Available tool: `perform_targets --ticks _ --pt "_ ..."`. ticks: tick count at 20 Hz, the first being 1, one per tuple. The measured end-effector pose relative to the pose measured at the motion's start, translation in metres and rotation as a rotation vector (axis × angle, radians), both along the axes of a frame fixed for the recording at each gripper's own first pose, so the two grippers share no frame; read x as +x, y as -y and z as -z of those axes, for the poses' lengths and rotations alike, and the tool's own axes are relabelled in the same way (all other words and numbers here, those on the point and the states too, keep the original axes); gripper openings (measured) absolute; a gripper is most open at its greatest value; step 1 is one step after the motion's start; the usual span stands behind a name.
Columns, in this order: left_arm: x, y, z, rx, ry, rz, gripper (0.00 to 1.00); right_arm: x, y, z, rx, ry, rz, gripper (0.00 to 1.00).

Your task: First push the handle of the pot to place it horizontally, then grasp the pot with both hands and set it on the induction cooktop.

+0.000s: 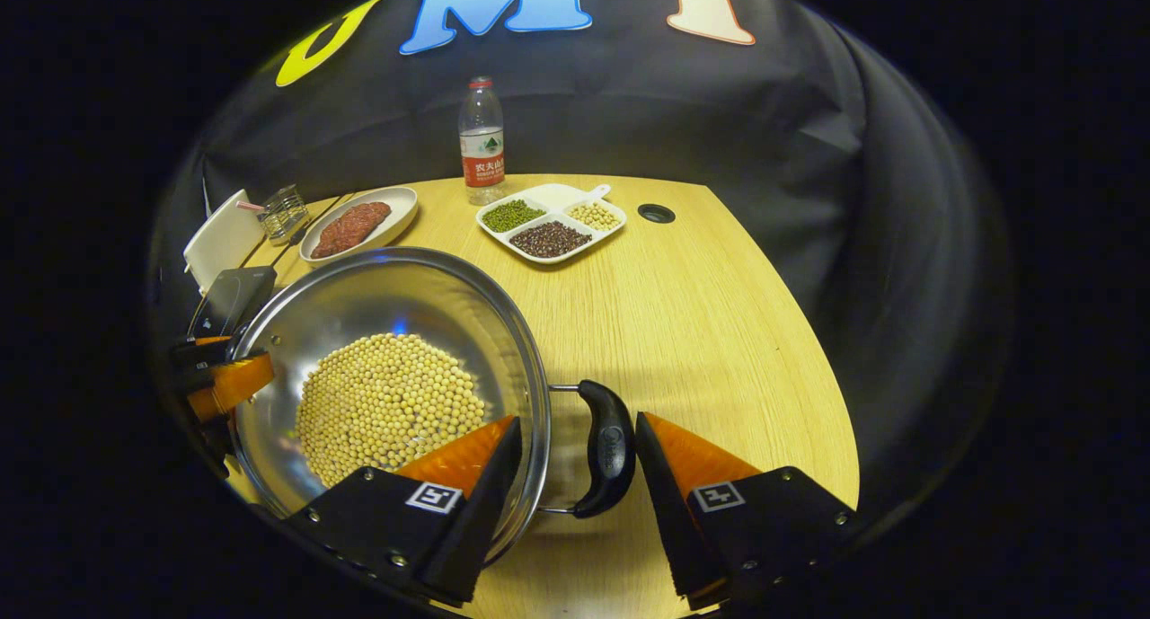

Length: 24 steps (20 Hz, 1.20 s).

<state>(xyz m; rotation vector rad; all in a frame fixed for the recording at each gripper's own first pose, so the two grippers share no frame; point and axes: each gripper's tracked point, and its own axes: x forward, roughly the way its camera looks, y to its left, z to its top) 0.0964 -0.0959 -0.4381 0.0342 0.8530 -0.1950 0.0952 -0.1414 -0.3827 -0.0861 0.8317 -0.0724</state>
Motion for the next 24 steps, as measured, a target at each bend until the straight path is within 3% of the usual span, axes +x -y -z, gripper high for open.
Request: perform_targets --ticks 2,3,4,5,6,8,9,11,15,16,17,24 --pt "0.002 0.001 -0.002 0.025 0.007 0.022 0.80 0.001 -0.003 -0.002 0.023 -0.002 0.006 0.68" --pt "0.003 0.000 -0.001 0.028 -0.001 0.023 0.73 0.001 -0.002 0.000 0.024 -0.010 0.004 0.68" --pt "0.002 0.000 0.001 0.024 -0.008 0.018 0.77 0.002 -0.003 0.001 0.036 -0.004 0.011 0.63" --pt "0.004 0.000 0.000 0.020 -0.017 0.011 0.71 0.002 -0.004 0.000 0.049 -0.002 0.014 0.65" --pt "0.005 -0.001 0.001 0.021 -0.020 0.009 0.70 0.001 -0.004 0.001 0.057 -0.007 0.021 0.58" --pt "0.005 -0.001 -0.001 0.030 -0.027 0.012 0.61 -0.001 -0.005 0.000 0.046 -0.013 0.019 0.60" --pt "0.005 -0.002 -0.002 0.032 -0.029 0.015 0.66 -0.002 -0.006 -0.002 0.046 -0.015 0.021 0.59" --pt "0.006 -0.004 -0.010 0.029 -0.013 0.017 0.63 -0.003 -0.009 -0.008 0.055 -0.006 0.027 0.59" --pt "0.006 -0.015 -0.033 0.032 0.009 0.022 0.66 -0.011 -0.022 -0.028 0.077 -0.003 0.044 0.59" --pt "0.005 -0.019 -0.040 0.029 0.012 0.021 0.63 -0.014 -0.026 -0.035 0.075 0.000 0.042 0.59" --pt "0.004 -0.024 -0.045 0.028 0.012 0.021 0.66 -0.018 -0.032 -0.041 0.072 0.002 0.038 0.59" --pt "-0.016 -0.082 -0.081 0.031 -0.008 0.001 0.59 -0.038 -0.088 -0.068 0.098 -0.007 0.035 0.59"
